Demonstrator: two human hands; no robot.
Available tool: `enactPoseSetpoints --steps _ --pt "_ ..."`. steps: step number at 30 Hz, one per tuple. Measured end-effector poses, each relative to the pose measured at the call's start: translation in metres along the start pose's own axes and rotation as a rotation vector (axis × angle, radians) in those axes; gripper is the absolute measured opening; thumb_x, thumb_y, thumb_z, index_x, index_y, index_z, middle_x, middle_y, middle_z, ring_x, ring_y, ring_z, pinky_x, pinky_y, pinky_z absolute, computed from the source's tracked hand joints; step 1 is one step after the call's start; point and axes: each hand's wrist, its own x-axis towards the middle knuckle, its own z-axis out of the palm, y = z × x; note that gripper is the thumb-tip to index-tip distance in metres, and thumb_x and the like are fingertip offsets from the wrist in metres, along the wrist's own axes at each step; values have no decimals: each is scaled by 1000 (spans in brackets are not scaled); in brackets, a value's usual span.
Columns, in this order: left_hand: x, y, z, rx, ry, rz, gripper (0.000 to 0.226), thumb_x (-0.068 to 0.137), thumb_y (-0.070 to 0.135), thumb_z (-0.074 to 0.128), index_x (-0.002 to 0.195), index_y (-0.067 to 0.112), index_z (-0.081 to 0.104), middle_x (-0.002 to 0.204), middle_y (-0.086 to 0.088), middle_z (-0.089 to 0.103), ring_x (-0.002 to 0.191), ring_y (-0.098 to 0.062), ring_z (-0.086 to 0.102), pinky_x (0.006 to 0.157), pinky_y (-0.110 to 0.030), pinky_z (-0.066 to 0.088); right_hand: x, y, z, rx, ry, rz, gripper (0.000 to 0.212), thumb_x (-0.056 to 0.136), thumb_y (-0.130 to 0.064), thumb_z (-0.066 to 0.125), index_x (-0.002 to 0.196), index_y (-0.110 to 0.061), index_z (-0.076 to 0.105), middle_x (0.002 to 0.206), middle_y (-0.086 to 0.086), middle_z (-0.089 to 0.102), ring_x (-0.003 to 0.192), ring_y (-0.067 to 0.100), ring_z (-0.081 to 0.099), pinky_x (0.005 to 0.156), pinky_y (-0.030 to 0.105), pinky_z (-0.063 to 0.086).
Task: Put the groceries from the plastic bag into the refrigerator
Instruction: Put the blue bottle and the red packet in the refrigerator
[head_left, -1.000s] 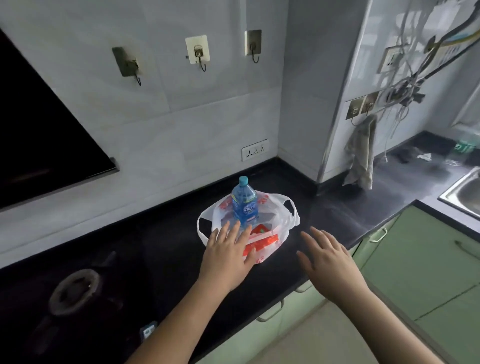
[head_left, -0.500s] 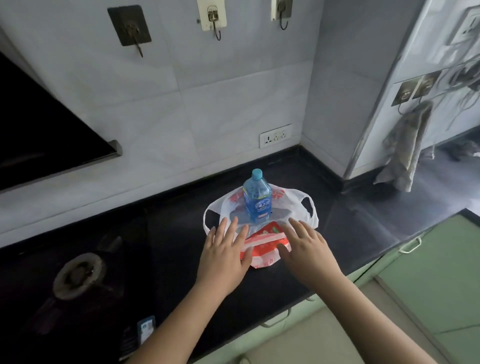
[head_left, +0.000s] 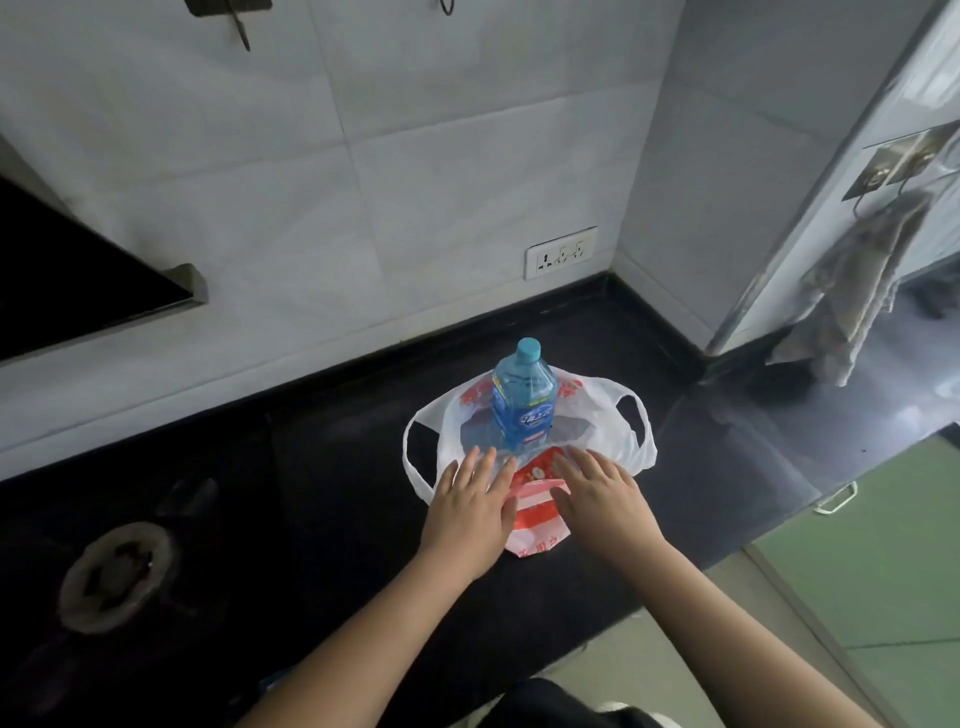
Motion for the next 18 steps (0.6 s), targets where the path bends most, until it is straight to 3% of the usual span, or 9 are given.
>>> enactPoseSetpoints --steps 6,9,15,18 --pt "22 3 16 -56 -65 -21 57 103 47 17 155 23 13 164 -4 12 151 -22 3 123 -43 6 38 21 20 23 -80 -59 42 103 -31 35 143 -24 41 150 -3 40 141 20 32 116 34 21" --pt "29 7 23 -71 -97 -49 57 103 47 19 155 23 16 164 -4 13 151 -22 3 121 -42 4 54 30 32 -33 -166 -123 45 100 -26 43 144 -27 39 151 -5 38 141 18 30 116 32 20" --pt "41 2 26 -139 -50 -138 53 103 45 22 152 25 25 160 -3 27 150 -22 15 121 -42 12 86 38 43 -95 -202 -163 41 96 -21 47 137 -27 49 140 -3 50 129 21 45 110 34 28" --pt "49 0 26 -168 -53 -188 54 103 46 19 153 24 23 160 -4 26 150 -23 15 122 -42 14 96 39 54 -140 -259 -208 42 95 -25 49 137 -27 48 142 -2 49 130 22 43 110 35 29"
